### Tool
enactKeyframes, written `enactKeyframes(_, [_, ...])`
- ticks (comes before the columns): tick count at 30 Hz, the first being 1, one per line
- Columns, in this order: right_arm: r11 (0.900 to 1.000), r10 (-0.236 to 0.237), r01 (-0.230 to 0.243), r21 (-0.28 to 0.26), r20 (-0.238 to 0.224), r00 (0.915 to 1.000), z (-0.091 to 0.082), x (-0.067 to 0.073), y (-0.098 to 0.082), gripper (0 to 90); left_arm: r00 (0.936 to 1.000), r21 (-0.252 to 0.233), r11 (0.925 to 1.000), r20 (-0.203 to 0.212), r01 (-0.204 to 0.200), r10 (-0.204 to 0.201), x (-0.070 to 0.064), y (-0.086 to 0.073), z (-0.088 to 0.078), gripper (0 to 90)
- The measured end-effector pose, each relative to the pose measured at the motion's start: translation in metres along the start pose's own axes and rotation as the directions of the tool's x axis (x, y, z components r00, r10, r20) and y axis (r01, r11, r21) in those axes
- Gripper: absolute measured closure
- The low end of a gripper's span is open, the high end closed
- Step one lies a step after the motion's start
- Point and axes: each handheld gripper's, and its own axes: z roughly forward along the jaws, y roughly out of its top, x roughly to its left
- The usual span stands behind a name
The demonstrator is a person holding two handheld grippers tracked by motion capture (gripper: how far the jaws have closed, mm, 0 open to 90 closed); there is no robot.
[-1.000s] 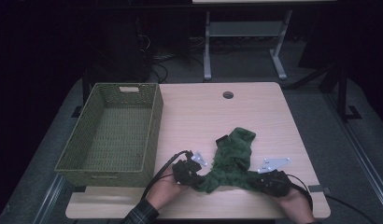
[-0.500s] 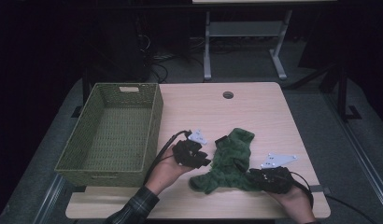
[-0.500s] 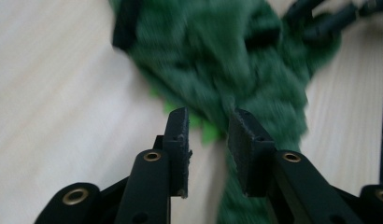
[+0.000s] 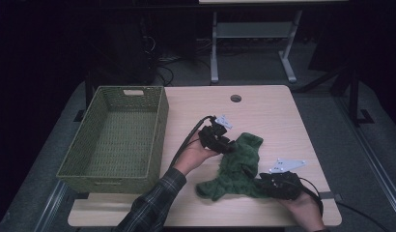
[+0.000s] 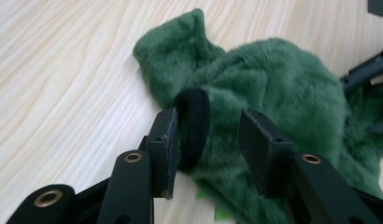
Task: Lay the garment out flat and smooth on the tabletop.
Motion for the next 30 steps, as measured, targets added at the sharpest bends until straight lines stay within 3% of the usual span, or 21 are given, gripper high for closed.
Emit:
enactKeyframes(2, [1.0, 0.009, -0.009, 0.001, 0.0, 1.0, 0.001, 0.001, 0.0, 56.6, 0.9999, 0.006, 1.0, 0.014, -0.001, 0.001, 0.001, 0.0, 0.003, 62.3])
enactKeyframes(3, [1.0, 0.006, -0.006, 0.0, 0.005, 1.0, 0.003, 0.001, 0.001, 55.6, 0.9998, 0.012, 0.9999, 0.018, 0.0, 0.0, 0.001, 0.0, 0.005, 73.6])
enactKeyframes(4, [1.0, 0.006, -0.006, 0.0, 0.005, 1.0, 0.003, 0.001, 0.001, 55.6, 0.9999, 0.025, 0.9997, 0.016, -0.006, 0.006, 0.001, 0.0, 0.006, 73.6])
enactKeyframes(5, [1.0, 0.01, -0.01, 0.001, 0.008, 0.9999, 0.004, 0.001, 0.001, 54.9, 0.9999, 0.03, 0.9995, 0.014, -0.005, 0.005, 0.001, -0.001, 0.007, 80.2])
enactKeyframes(7, [1.0, 0.024, -0.024, 0.005, 0.011, 0.9996, 0.008, 0.002, 0.001, 51.8, 0.9999, 0.026, 0.9996, 0.003, 0.01, -0.01, 0.002, -0.005, 0.004, 84.8])
enactKeyframes(13, [0.999, 0.043, -0.043, -0.007, 0.024, 0.9988, 0.012, 0.0, 0.004, 51.0, 0.9996, -0.026, 0.9994, -0.016, 0.022, -0.023, 0.004, -0.01, -0.014, 85.6])
enactKeyframes(16, [0.998, 0.067, -0.067, -0.016, 0.04, 0.9969, 0.016, -0.002, 0.007, 51.1, 0.9996, -0.03, 0.9994, -0.022, 0.016, -0.016, 0.005, -0.012, -0.022, 85.6])
enactKeyframes(21, [0.995, 0.101, -0.101, -0.013, 0.05, 0.9936, 0.024, -0.004, 0.012, 53.7, 0.9989, -0.047, 0.9982, -0.026, 0.037, -0.038, 0.003, -0.014, -0.026, 85.6])
enactKeyframes(27, [0.99, 0.14, -0.137, -0.04, 0.081, 0.9868, 0.023, -0.013, 0.013, 69.4, 0.9992, -0.042, 0.9989, -0.034, 0.021, -0.023, 0.003, -0.017, -0.035, 85.6])
enactKeyframes(30, [0.988, 0.144, -0.14, -0.061, 0.08, 0.9862, 0.02, -0.021, 0.011, 75.8, 0.9987, -0.048, 0.9982, -0.035, 0.036, -0.038, 0.001, -0.021, -0.039, 85.6])
